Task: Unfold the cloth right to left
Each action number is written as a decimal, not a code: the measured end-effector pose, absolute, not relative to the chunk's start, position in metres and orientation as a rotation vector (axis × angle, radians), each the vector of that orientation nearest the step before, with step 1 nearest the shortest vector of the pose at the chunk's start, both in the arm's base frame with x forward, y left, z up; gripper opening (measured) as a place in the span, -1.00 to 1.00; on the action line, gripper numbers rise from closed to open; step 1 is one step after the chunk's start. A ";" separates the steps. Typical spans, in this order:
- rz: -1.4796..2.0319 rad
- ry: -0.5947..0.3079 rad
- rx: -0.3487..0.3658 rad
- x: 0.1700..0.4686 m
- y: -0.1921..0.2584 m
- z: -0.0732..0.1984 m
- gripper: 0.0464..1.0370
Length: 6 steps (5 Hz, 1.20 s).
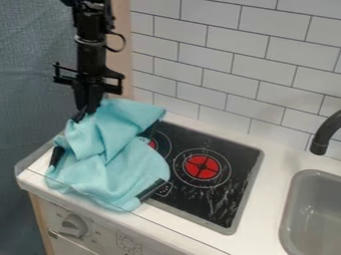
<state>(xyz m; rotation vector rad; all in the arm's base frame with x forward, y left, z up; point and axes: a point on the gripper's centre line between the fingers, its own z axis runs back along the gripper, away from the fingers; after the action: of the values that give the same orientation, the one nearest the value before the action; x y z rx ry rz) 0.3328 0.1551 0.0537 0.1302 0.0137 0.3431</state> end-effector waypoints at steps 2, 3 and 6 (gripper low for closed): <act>0.303 -0.067 0.203 0.359 0.183 0.048 -0.92; 0.243 -0.099 0.222 0.366 0.187 0.040 -0.92; 0.232 -0.128 0.161 0.368 0.206 0.023 -0.45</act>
<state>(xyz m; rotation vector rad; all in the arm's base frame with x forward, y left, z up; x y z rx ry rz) 0.3681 0.2062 0.0234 0.1613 -0.1279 0.2317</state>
